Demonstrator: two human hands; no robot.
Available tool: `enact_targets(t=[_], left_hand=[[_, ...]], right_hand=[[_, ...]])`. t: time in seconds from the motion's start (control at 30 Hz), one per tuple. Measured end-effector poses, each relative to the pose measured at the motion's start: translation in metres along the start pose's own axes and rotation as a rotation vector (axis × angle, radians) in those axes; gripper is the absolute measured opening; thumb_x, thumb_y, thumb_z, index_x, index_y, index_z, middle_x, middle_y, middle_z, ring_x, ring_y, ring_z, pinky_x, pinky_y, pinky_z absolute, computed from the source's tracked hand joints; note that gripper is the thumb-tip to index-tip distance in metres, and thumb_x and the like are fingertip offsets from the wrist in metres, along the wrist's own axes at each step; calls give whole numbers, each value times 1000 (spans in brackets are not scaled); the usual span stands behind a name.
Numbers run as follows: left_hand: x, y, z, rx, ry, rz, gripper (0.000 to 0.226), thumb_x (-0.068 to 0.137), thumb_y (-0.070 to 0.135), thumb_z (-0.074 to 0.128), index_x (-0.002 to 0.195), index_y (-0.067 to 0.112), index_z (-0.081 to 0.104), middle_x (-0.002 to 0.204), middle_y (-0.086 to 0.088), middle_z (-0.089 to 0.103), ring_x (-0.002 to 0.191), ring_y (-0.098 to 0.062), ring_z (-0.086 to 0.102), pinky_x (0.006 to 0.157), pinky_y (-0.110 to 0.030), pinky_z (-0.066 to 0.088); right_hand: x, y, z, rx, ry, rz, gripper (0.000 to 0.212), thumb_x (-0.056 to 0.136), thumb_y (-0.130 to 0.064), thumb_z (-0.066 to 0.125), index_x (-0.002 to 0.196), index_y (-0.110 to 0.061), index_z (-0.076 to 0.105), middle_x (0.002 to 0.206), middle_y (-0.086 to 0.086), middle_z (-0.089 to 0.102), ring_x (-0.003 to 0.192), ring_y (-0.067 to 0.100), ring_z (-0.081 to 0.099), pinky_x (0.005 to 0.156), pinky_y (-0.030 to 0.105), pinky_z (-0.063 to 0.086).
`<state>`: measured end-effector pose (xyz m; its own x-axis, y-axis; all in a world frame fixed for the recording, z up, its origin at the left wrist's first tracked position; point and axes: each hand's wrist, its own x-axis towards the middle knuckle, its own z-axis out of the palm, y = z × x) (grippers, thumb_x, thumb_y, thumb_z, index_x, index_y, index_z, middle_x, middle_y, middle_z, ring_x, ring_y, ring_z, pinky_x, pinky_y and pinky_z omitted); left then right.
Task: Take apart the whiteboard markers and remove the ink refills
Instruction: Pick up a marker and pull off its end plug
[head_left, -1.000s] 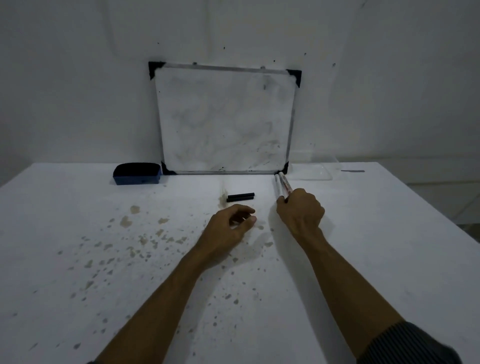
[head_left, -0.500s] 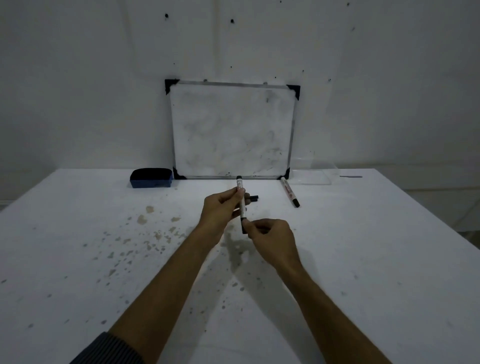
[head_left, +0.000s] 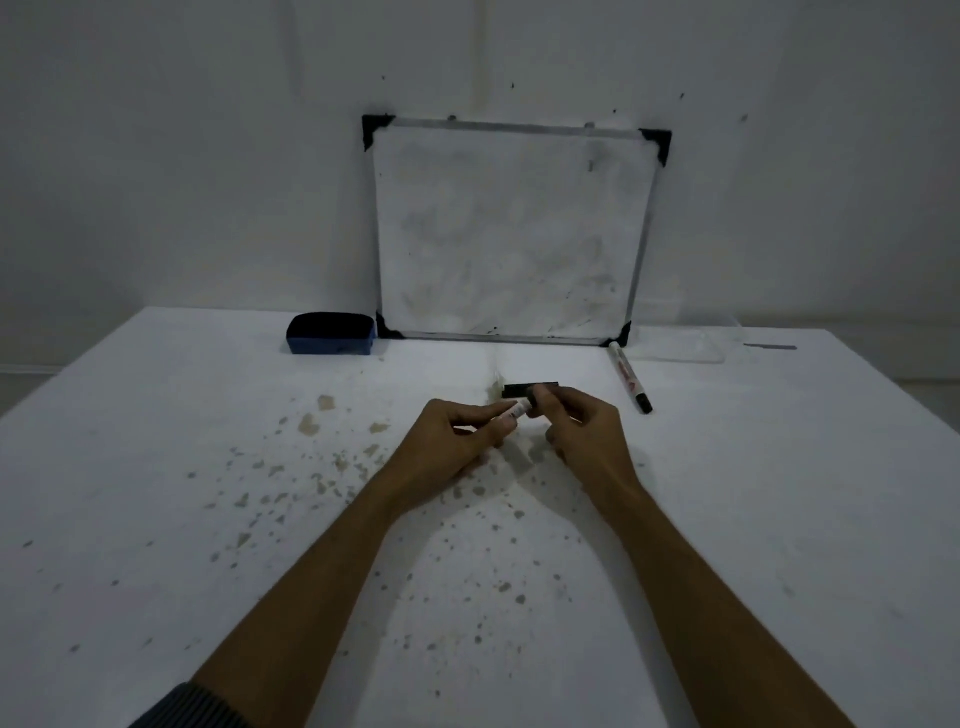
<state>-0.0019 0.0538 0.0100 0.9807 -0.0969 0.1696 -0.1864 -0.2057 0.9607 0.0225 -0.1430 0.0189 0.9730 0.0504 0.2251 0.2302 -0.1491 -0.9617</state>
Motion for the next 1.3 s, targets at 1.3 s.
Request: enact_targets(t=[1.3], left_hand=[[-1,-3,4,783,-40,277,32,111,41,42,120,26,68,75,8,67,59,-13,62,60,-35,56]], right_hand=[[5,8,-7,64,-278,23,32,100,-36,65,89,-7,68,62,2,54,49,10,41,46,24,37]])
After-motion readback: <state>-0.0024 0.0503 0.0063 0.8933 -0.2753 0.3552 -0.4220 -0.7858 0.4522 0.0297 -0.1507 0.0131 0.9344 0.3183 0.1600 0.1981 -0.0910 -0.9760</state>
